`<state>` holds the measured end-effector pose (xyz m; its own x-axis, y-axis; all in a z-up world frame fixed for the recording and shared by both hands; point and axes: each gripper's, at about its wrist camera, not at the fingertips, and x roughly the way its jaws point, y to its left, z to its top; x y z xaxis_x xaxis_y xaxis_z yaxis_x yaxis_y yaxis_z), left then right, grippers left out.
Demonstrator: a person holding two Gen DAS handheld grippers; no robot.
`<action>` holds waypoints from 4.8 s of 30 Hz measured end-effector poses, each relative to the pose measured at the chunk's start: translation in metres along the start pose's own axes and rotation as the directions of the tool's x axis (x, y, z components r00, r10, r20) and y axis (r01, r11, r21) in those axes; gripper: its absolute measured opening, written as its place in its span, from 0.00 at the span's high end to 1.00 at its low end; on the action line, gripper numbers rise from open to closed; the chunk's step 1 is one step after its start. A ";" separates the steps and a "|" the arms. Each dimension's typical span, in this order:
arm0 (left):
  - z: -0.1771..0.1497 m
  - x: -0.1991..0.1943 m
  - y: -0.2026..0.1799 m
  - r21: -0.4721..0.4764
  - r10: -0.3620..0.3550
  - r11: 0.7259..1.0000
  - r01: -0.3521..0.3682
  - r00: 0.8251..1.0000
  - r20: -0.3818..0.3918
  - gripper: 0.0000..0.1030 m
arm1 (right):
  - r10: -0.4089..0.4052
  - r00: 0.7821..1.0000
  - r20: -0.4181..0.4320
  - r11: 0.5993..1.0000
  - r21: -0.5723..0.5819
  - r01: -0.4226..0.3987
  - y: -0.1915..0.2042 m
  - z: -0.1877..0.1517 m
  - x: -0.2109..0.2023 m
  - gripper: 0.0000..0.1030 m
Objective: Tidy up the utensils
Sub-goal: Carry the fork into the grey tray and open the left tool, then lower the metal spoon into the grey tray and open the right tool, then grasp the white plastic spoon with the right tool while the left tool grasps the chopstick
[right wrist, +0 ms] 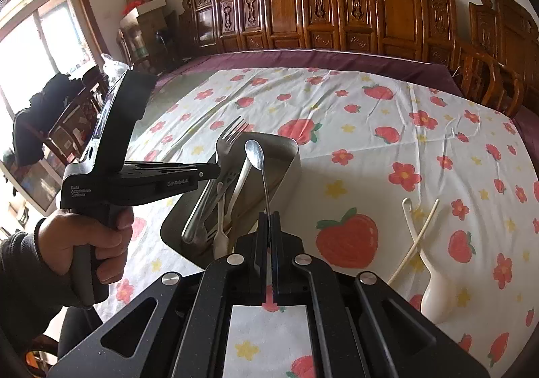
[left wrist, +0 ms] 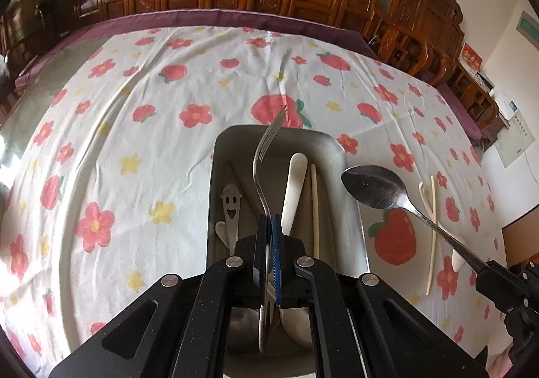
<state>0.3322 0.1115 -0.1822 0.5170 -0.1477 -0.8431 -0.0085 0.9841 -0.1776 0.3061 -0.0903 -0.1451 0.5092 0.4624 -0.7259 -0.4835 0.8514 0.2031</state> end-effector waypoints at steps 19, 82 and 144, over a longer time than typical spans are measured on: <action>-0.018 -0.042 0.028 0.018 0.031 0.999 -0.032 0.998 0.060 0.96 | -0.052 0.998 -0.028 0.999 -0.014 0.052 0.031 0.010 0.046 0.98; -0.029 -0.072 0.004 0.070 0.040 0.997 -0.046 0.996 0.085 0.80 | 0.098 0.993 -0.067 0.995 0.019 -0.097 0.013 0.000 0.047 0.72; -0.067 0.066 -0.203 0.186 -0.090 0.976 0.115 0.987 -0.136 0.96 | -0.081 0.974 -0.211 0.990 -0.127 0.055 -0.197 -0.048 0.009 0.32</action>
<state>0.3104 -0.1048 -0.2355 0.3946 -0.2478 -0.8848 0.2098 0.9618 -0.1758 0.3720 -0.2654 -0.2230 0.3852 0.3290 -0.8622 -0.5414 0.8372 0.0776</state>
